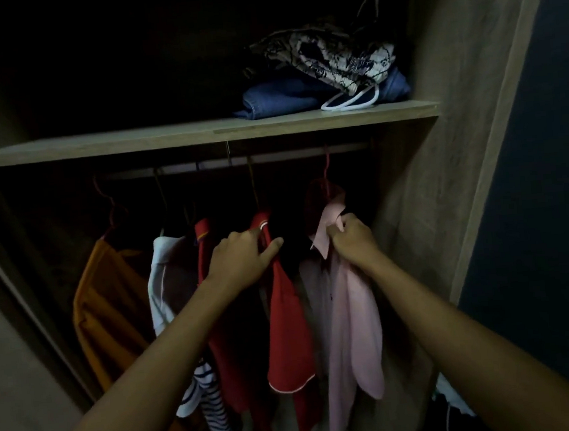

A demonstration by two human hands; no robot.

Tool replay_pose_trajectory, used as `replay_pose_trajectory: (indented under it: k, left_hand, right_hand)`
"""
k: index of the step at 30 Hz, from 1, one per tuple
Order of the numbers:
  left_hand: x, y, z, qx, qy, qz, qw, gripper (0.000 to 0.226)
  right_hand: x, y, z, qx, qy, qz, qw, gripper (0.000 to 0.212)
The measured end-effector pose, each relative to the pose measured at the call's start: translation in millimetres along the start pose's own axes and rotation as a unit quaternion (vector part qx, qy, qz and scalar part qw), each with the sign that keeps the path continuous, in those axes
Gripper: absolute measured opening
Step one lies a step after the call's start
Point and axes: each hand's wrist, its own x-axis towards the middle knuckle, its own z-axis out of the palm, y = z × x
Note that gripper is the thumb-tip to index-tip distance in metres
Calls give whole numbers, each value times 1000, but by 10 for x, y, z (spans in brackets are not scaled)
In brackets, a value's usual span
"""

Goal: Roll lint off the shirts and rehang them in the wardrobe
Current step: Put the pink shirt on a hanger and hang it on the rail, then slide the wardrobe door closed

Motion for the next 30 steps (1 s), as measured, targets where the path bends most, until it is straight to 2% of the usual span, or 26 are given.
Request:
replay_pose_trajectory:
  k: [4, 6, 9, 11, 14, 17, 20, 23, 26, 30]
  left_hand:
    - [-208, -134, -242, -88, 139, 44, 985, 48]
    - [-356, -264, -413, -116, 238, 77, 961, 43]
    - [-596, -570, -694, -87, 348, 120, 926, 34]
    - [-764, -859, -897, -70, 402, 137, 902, 32]
    - [-1060, -1408, -1146, -47, 474, 143, 867, 31]
    - [-1358, -2021, -1257, -36, 486, 133, 863, 37]
    - [-1628, -2618, -1197, -32, 472, 108, 874, 45]
    - [-1872, -3122, -1028, -31, 430, 68, 900, 51]
    - [-2073, -3461, -866, -52, 373, 14, 926, 56]
    - [-2203, -3675, -736, -60, 321, -47, 944, 59]
  right_hand:
    - [-290, -158, 62, 28, 153, -96, 983, 36]
    - [-539, -396, 176, 71, 168, -155, 971, 28]
    - [-1004, -851, 517, 120, 105, -222, 962, 7]
    - [-1330, -1103, 873, 161, 46, -243, 955, 7]
    - [-1824, -1287, 1545, 187, -68, -232, 952, 13]
    - [-2253, -1252, 2300, 158, -172, -184, 955, 27]
    - [-2624, -1117, 2993, 104, -235, -129, 958, 34]
    - [-2954, -888, 3547, 26, -269, -131, 954, 38]
    - [-3228, -644, 3944, -15, -304, -64, 951, 49]
    - [-3467, -377, 4378, -38, -276, -13, 960, 69]
